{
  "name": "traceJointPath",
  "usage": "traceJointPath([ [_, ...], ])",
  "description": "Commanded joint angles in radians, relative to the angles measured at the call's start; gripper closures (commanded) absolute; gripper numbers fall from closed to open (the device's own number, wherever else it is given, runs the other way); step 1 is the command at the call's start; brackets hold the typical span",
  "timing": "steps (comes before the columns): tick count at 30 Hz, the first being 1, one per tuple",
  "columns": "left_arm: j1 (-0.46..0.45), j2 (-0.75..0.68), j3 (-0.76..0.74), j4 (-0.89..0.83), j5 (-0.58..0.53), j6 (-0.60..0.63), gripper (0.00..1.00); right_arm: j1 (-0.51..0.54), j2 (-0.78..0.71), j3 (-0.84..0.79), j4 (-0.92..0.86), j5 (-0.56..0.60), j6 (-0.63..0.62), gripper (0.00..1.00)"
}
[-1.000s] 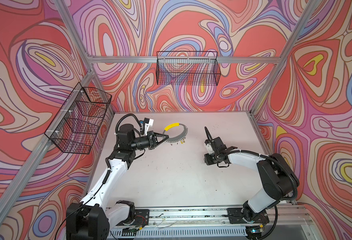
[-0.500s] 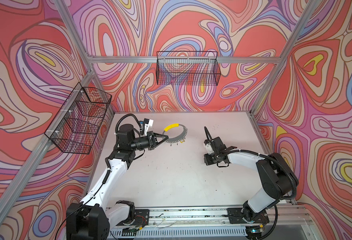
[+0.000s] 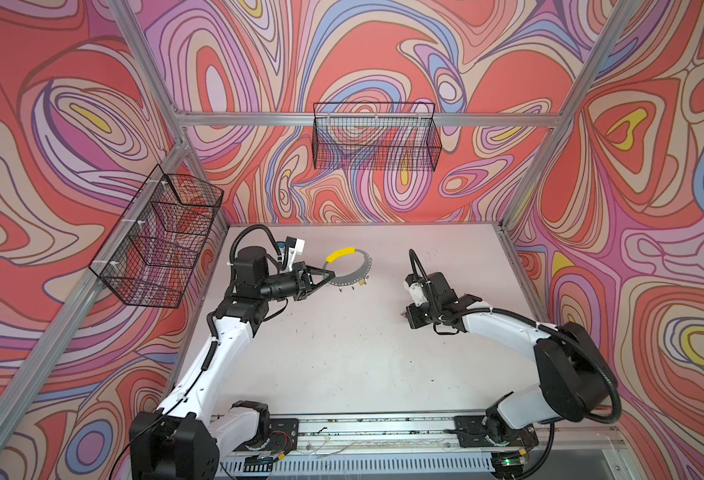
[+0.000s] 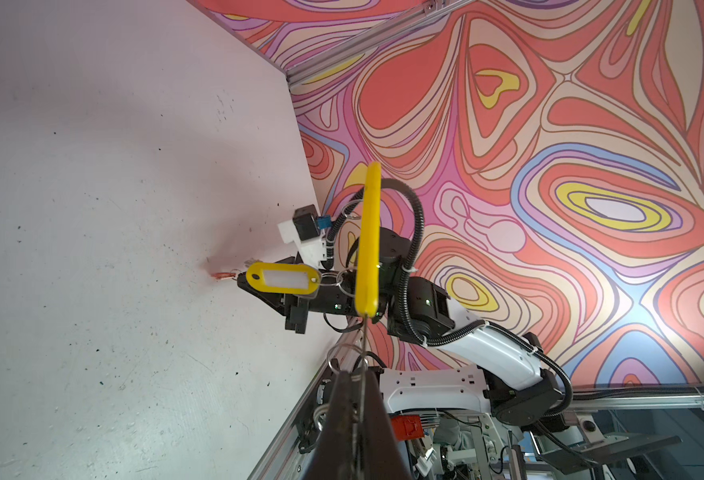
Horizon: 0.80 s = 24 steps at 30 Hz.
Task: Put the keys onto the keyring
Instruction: 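Grasp the red-tagged key's ring with the right gripper and lift it, then carry the red-tagged key with the right gripper up to the held disc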
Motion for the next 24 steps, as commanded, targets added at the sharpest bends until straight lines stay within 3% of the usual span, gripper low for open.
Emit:
traceJointPath([
  [1, 0.006, -0.042, 0.056, -0.063, -0.071, 0.054, 1.0, 0.028, -0.117, -0.009, 0.007, -0.009, -0.007, 1.0],
  [9, -0.021, -0.054, 0.058, 0.01, -0.192, 0.009, 1.0, 0.05, -0.362, 0.045, -0.028, -0.123, -0.021, 1.0],
  [16, -0.123, -0.056, 0.068, 0.023, -0.305, 0.021, 1.0, 0.081, -0.413, 0.151, -0.05, -0.236, -0.03, 1.0],
  [24, -0.227, -0.072, 0.078, 0.091, -0.468, -0.01, 1.0, 0.296, -0.39, 0.244, -0.06, -0.127, -0.019, 1.0],
])
